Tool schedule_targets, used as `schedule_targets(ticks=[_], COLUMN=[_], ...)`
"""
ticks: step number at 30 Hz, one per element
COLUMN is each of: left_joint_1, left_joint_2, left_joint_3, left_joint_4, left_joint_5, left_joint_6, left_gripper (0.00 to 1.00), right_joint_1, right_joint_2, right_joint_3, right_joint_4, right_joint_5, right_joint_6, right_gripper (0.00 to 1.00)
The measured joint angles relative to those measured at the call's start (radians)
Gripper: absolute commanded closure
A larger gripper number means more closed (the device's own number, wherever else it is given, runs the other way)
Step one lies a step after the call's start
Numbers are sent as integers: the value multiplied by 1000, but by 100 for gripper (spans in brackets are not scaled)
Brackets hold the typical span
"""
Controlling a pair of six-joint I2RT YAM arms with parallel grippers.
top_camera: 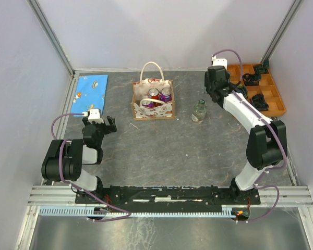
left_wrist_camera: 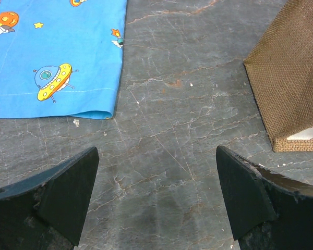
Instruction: Take the beverage out of the canvas bag
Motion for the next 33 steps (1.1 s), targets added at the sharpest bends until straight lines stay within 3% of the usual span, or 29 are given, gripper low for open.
schedule_targets(ticks=[13, 22, 27, 33], left_joint_1=[0, 0, 0, 0], left_joint_2=[0, 0, 0, 0], left_joint_3=[0, 0, 0, 0], left_joint_4=[0, 0, 0, 0], left_joint_5=[0, 0, 0, 0], left_joint_6=[0, 0, 0, 0], left_gripper=[1, 1, 1, 1], right_joint_1=[-3, -5, -9, -12], right_joint_2=[-73, -74, -72, -61], right_joint_3=[-231, -282, -282, -282], right_joint_4=[62, 80, 82, 70], right_joint_5=[-108, -88, -73, -57], right_joint_6=[122, 156, 182, 199], right_gripper=[100, 99, 68, 58])
